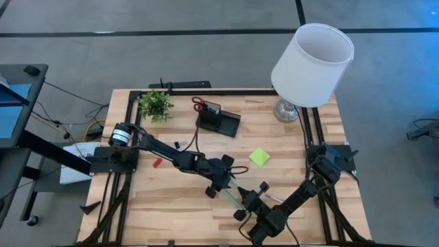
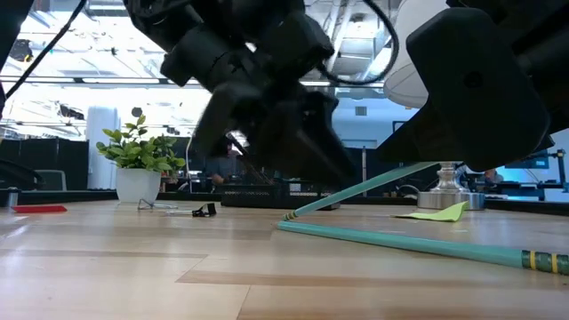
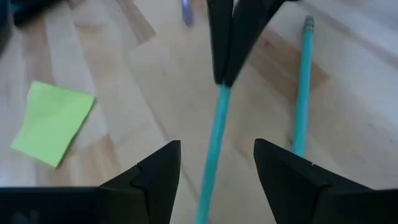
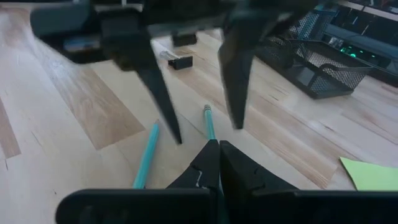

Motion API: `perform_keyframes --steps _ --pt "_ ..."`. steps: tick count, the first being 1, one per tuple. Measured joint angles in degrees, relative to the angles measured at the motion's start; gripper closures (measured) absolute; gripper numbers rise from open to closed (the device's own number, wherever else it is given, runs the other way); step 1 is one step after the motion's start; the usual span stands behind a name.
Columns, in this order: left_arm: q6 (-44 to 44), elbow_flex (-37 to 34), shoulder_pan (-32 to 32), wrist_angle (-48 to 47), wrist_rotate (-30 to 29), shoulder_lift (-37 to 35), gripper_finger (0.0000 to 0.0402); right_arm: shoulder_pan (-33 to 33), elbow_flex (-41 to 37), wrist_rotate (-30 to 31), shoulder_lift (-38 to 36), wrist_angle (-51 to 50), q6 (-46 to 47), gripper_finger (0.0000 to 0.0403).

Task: Pick and place office supplies into organizer
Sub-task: Put the right blue pencil into the desk organizer

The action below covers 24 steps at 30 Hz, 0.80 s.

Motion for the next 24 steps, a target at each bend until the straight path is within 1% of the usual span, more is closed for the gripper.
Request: perform_keyframes --steps 6,8,10,12,15,18,24 --pt "0.0 2.9 -0.69 0.43 -3.02 5.1 0.02 0.0 0.67 0.04 0.0 -1.12 0.39 0.0403" --pt "-0.42 3.68 -0.76 -0.24 -4.73 5.55 0.0202 0.0 0.7 0.02 0.0 -1.12 0.4 0.0403" --pt "-0.49 4.89 -0.76 0.31 -5.55 6.25 0.0208 0.0 0.76 0.02 0.0 -1.13 0.4 0.0403" --pt "-0.61 5.56 -0.73 -1.55 -5.7 6.28 0.022 0.02 0.76 0.02 0.0 -1.3 0.43 0.0403" --pt "-0.61 6.11 -0.72 -2.31 -6.88 6.21 0.0246 0.19 0.76 0.01 0.0 -1.55 0.49 0.0403" --pt "-0.65 6.09 -0.74 -4.14 -8.94 6.21 0.0282 0.17 0.76 0.0 0.0 -1.56 0.53 0.0403" --pt "-2.17 6.11 -0.85 -6.45 -9.62 6.14 0.0377 0.2 0.76 0.22 0.0 -2.01 0.46 0.0401"
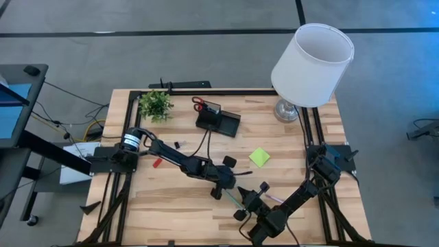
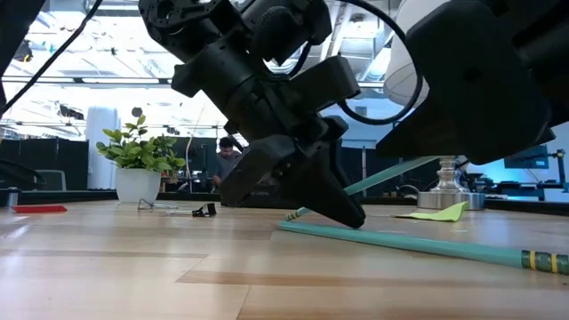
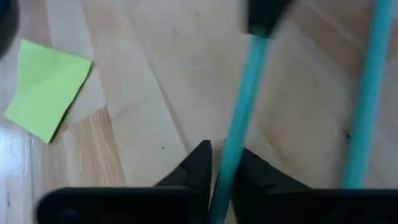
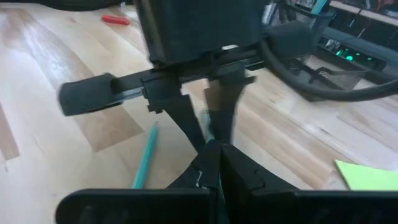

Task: Pick and place office supplies into organizer
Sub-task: Put the right blue pencil into the desk organizer

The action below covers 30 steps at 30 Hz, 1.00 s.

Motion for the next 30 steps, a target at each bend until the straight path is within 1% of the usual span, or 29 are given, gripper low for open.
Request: perform_keyframes --steps 2,5,9,13,16,18,21,23,25,27,30 --pt "0.71 0.0 -0.08 -0.36 -0.02 -0.09 0.0388 0.0 0.33 -0.03 0.0 -0.91 -0.07 0.0397" --pt "0.07 0.0 -0.21 -0.35 -1.11 -0.17 0.0383 0.19 2.45 -0.56 0.0 -3.49 -0.33 0.039" --pt "-2.19 -0.11 -0.25 -2.98 -7.82 -1.61 0.0394 1.43 7.39 -0.22 -0.04 -9.78 -0.44 0.0384" --pt "-4.93 -0.09 -0.11 -6.77 -14.06 -5.44 0.0396 3.02 12.85 -0.19 -0.02 -17.54 -0.43 0.0388" --pt "-4.29 -0.09 0.12 -11.54 -18.16 -8.75 0.0397 4.44 16.29 -0.2 -0.02 -22.93 0.01 0.0392" --pt "-3.36 -0.06 0.57 -15.15 -22.24 -11.86 0.0397 5.43 17.76 -0.2 -0.04 -25.36 0.77 0.0395" --pt "-3.18 2.01 2.01 -24.68 -29.85 -16.54 0.0399 6.75 18.44 -1.32 -0.04 -27.63 2.8 0.04" --pt "-3.15 4.46 3.54 -33.43 -35.03 -19.36 0.0399 7.13 18.47 -3.44 -0.04 -28.8 4.62 0.0402" --pt "-1.7 7.9 5.52 -41.5 -38.79 -21.62 0.0399 7.34 18.47 -5.93 -0.04 -29.78 6.82 0.0402" --pt "1.02 11.97 7.99 -49.54 -41.16 -23.27 0.0399 7.3 18.45 -7.88 -0.04 -30.39 7.92 0.0401" --pt "7.97 18.82 12.5 -60.55 -40.29 -23.91 0.0399 7.07 18.45 -8.79 -0.04 -30.05 8.06 0.0402"
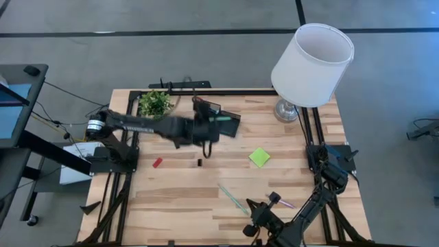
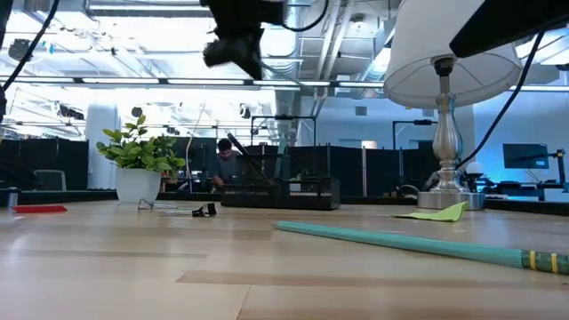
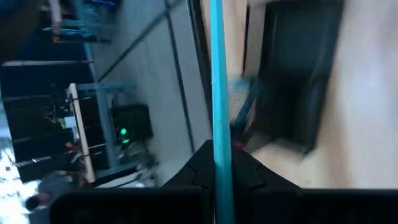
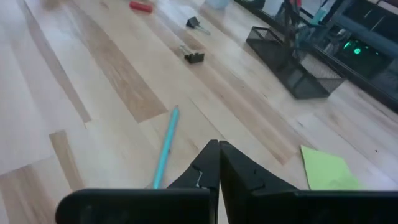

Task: Pick and place office supplies into organizer
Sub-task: Put the right blue pencil into the desk organizer

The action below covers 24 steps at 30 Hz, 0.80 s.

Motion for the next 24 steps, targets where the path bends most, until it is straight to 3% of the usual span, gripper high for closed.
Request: perform_keyframes --steps 5,12,16,24 --pt "11.04 8.27 9.45 -9.81 6.65 -0.02 0.04 -0.06 0.0 -0.09 0.01 0.54 0.03 0.0402" --pt "15.08 8.6 21.11 -15.86 13.26 0.13 0.04 -0.23 -0.02 -0.11 0.02 0.74 -0.01 0.0402" --pt "17.47 7.05 22.93 -15.8 19.26 0.13 0.0401 -0.81 -0.04 -0.11 0.03 0.81 -0.6 0.0402" --pt "23.42 5.87 23.8 -12.22 18.19 7.08 0.0401 -3.54 -0.07 -0.11 0.07 1.67 -1.07 0.0402"
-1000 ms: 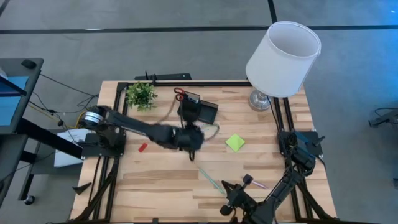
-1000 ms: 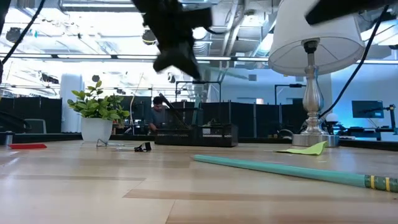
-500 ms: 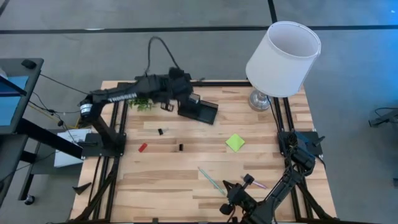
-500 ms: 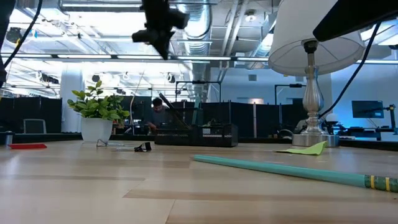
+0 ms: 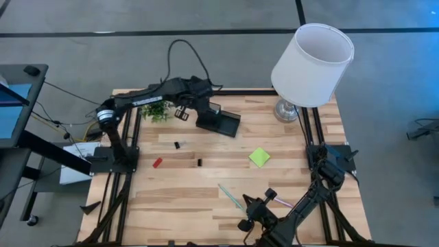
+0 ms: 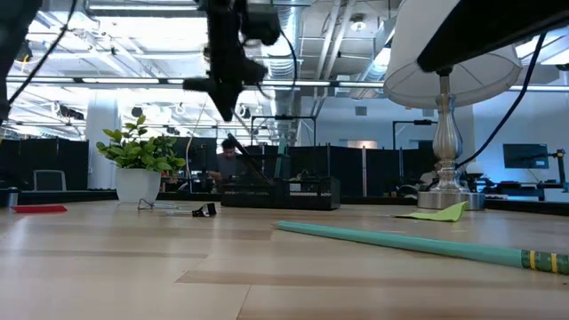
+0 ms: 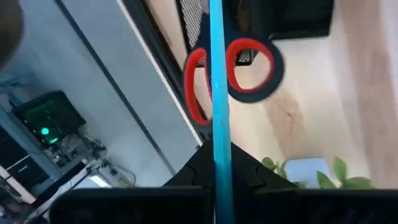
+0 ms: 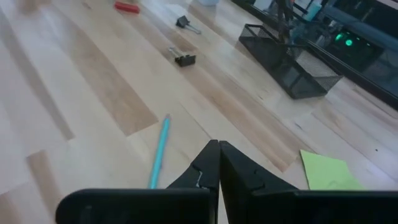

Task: Pick and place office supplies into organizer
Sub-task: Put the right blue pencil into the desk organizer

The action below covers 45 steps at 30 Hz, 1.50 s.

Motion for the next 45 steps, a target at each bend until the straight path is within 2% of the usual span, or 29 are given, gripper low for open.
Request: perform_keyframes --steps 7,14,17,20,27,31,36,45 --pt "4.32 0.09 1.14 4.62 -3.3 4.89 0.0401 -2.09 0.0 -2.05 0.02 -0.03 -2.31 0.0402" --pt "7.9 -0.07 0.37 7.51 3.63 5.29 0.0401 -2.85 0.0 -2.13 0.02 -0.12 -2.57 0.0402" --pt "8.79 -0.07 -0.33 7.28 3.65 5.29 0.0401 -2.89 0.0 -2.81 0.02 -0.18 -2.97 0.0402" --pt "9.13 -0.07 -1.01 7.4 6.65 5.29 0.0401 -2.8 0.0 -3.62 0.02 -0.28 -2.99 0.0402" --pt "9.11 -0.07 -2.01 8.09 7.23 5.29 0.0389 -2.17 0.0 -3.78 0.02 -0.2 -2.63 0.0401" --pt "9.11 -0.07 -2.01 8.22 5.67 5.29 0.0384 -1.82 0.0 -3.82 0.02 -0.07 -2.54 0.0401" --pt "11.03 -0.07 -2.27 8.26 -3.19 5.27 0.0389 -1.61 0.0 -3.8 0.02 -0.09 -2.52 0.0401" --pt "13.34 -0.03 -2.93 8.53 -2.52 7.66 0.039 -1.61 0.0 -3.74 0.02 -0.28 -2.51 0.0401"
